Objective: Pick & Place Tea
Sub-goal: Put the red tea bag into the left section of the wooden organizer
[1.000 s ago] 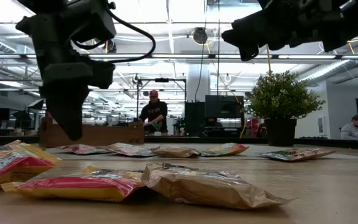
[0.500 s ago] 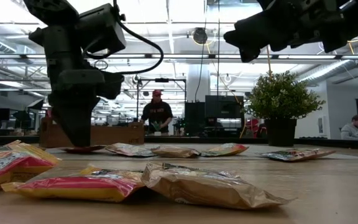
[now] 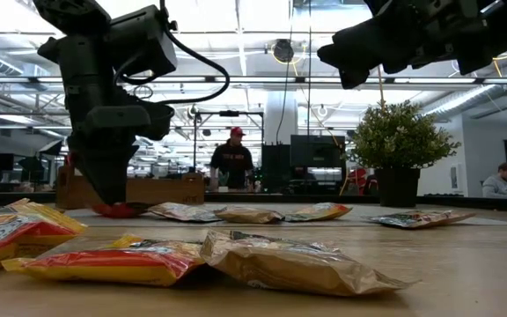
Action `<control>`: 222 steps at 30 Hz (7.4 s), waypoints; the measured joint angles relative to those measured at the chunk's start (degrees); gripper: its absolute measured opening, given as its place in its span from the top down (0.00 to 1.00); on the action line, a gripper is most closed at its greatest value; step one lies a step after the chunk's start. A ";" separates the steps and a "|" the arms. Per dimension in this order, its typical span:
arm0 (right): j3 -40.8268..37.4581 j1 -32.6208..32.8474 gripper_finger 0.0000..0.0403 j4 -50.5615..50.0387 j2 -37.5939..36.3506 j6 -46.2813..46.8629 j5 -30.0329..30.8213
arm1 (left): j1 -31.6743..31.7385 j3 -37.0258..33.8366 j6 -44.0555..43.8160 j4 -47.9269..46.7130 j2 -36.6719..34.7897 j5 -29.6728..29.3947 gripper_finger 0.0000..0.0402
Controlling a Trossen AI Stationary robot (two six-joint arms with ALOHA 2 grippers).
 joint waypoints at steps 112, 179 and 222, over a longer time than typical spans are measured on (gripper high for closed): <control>48.02 -2.34 1.00 -72.00 22.05 -3.24 -1.48 | 2.14 6.60 20.27 49.27 -2.15 12.42 0.36; 47.93 -3.50 0.99 -75.38 21.86 -6.35 -1.30 | -18.71 -36.79 6.49 34.99 -37.09 -77.37 1.00; 47.93 -3.50 0.99 -73.26 21.86 -6.10 -1.31 | -18.71 -36.70 10.16 42.35 -29.17 -69.77 0.53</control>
